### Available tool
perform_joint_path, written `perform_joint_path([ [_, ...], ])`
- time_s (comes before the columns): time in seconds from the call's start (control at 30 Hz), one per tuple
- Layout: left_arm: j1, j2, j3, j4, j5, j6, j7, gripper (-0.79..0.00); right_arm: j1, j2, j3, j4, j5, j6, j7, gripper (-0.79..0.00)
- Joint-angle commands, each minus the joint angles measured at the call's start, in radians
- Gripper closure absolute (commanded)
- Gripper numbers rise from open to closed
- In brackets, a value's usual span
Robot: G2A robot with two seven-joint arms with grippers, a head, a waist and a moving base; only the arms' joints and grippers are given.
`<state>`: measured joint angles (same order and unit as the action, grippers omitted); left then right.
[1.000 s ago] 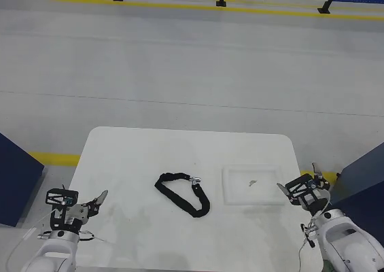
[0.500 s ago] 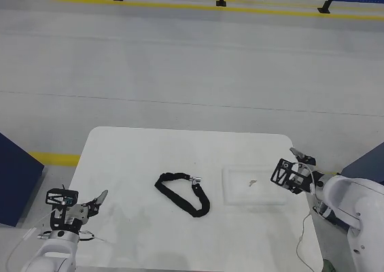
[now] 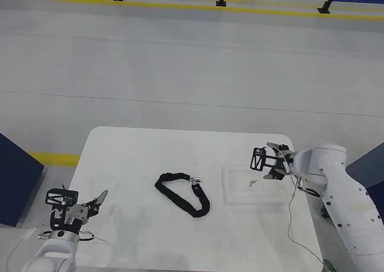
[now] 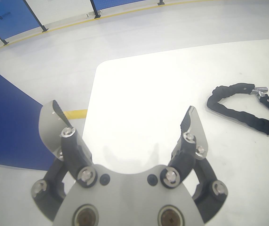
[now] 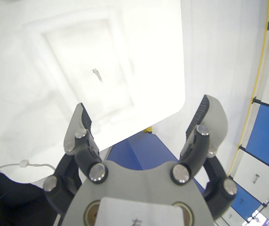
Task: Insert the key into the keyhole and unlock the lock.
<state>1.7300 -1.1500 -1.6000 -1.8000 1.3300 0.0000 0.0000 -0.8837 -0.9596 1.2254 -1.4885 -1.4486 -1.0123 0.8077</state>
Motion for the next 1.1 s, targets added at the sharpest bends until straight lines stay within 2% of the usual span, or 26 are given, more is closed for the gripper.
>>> perform_joint_path([
  [0.0, 0.0, 0.0, 0.0, 0.0, 0.0, 0.0, 0.0, -0.785, 0.044, 0.009, -0.062, 0.058, 0.024, 0.0, 0.0, -0.785],
  [0.27, 0.0, 0.0, 0.0, 0.0, 0.0, 0.0, 0.0, -0.785, 0.158, 0.042, -0.265, 0.193, 0.133, 0.0, -0.026, -0.785],
  [0.47, 0.0, 0.0, 0.0, 0.0, 0.0, 0.0, 0.0, -0.785, 0.225, 0.057, -0.395, 0.267, 0.159, 0.0, -0.078, -0.785],
  [0.53, 0.0, 0.0, 0.0, 0.0, 0.0, 0.0, 0.0, -0.785, 0.242, 0.058, -0.429, 0.287, 0.161, 0.0, -0.099, -0.699],
  [0.7, 0.0, 0.0, 0.0, 0.0, 0.0, 0.0, 0.0, -0.785, 0.276, 0.053, -0.497, 0.335, 0.156, 0.0, -0.15, -0.57],
  [0.83, 0.0, 0.0, 0.0, 0.0, 0.0, 0.0, 0.0, -0.785, 0.292, 0.04, -0.525, 0.375, 0.137, 0.002, -0.194, -0.397],
  [1.07, 0.0, 0.0, 0.0, 0.0, 0.0, 0.0, 0.0, -0.785, 0.305, 0.012, -0.566, 0.433, 0.094, 0.033, -0.248, -0.372],
])
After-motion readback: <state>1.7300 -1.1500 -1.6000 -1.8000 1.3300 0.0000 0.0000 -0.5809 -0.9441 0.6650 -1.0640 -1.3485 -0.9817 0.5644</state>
